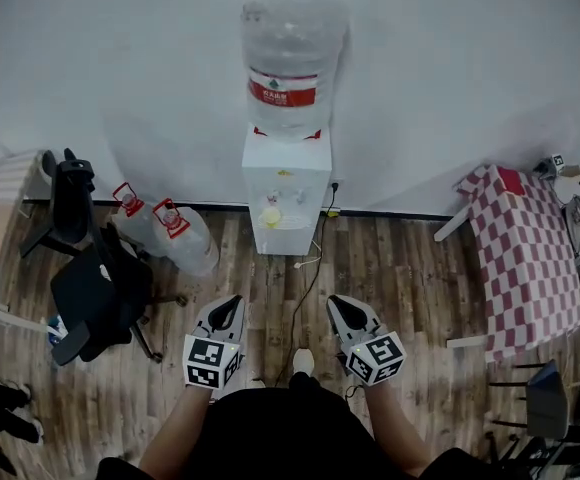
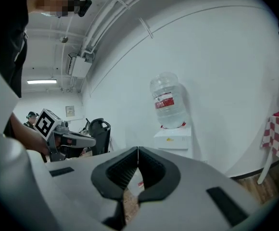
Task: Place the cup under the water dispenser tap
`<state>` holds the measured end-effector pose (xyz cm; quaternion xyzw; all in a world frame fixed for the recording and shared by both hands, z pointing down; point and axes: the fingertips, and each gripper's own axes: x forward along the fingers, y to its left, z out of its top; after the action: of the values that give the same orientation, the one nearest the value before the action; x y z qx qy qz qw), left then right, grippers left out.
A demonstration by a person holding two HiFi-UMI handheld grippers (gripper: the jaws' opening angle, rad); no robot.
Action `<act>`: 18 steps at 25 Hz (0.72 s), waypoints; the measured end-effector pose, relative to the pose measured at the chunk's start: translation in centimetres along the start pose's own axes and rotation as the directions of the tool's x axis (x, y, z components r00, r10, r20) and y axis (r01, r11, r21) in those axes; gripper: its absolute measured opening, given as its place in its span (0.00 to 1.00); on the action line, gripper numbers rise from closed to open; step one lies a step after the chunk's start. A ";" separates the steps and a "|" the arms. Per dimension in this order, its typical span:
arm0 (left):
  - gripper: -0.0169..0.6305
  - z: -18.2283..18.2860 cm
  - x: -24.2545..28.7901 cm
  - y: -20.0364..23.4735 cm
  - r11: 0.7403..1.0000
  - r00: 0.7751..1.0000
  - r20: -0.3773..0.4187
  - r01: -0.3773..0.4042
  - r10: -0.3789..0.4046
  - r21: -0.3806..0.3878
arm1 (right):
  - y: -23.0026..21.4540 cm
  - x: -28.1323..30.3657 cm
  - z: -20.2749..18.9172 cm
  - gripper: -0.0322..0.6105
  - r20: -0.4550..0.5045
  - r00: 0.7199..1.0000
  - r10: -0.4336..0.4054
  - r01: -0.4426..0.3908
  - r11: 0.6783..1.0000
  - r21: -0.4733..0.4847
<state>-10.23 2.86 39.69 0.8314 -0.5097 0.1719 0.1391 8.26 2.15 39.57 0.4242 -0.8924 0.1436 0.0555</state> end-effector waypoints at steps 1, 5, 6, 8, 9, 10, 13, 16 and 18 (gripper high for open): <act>0.05 -0.4 -0.9 0.4 1.000 1.000 0.002 0.008 -0.008 -0.004 | 1.0 -0.3 0.0 0.08 0.001 1.000 -0.008 0.008 1.000 -0.004; 0.05 -2.3 -4.3 1.3 0.999 0.999 0.010 0.038 -0.038 -0.008 | 5.2 -1.5 -0.1 0.08 0.021 0.999 -0.025 0.025 1.000 -0.002; 0.05 -2.8 -4.9 1.4 0.999 0.999 0.009 0.045 -0.045 -0.005 | 6.2 -1.9 -0.3 0.08 0.026 0.999 -0.031 0.031 1.000 0.003; 0.05 -3.8 -6.3 1.4 0.998 0.998 0.006 0.062 -0.062 0.000 | 8.0 -2.9 -1.1 0.08 0.030 0.998 -0.051 0.050 0.999 0.017; 0.05 -4.1 -6.9 1.3 0.998 0.998 0.008 0.070 -0.070 0.001 | 8.9 -3.4 -1.4 0.08 0.030 0.998 -0.063 0.062 0.998 0.024; 0.05 -4.4 -7.6 1.3 0.997 0.997 0.012 0.076 -0.076 0.004 | 9.6 -3.9 -1.8 0.08 0.031 0.997 -0.075 0.074 0.997 0.030; 0.05 -5.0 -9.2 1.3 0.996 0.996 0.027 0.085 -0.085 0.007 | 11.5 -5.1 -2.7 0.08 0.029 0.995 -0.095 0.094 0.995 0.035; 0.05 -5.5 -10.4 1.0 0.995 0.995 0.034 0.095 -0.096 0.007 | 12.7 -6.2 -3.0 0.08 0.026 0.995 -0.100 0.099 0.995 0.020; 0.05 -5.5 -11.0 0.8 0.995 0.995 0.037 0.095 -0.095 0.008 | 13.0 -6.7 -2.6 0.08 0.033 0.994 -0.103 0.103 0.995 0.012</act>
<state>-16.40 13.53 40.02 0.8582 -0.4718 0.1509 0.1349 2.41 15.67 37.84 0.4723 -0.8694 0.1378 0.0458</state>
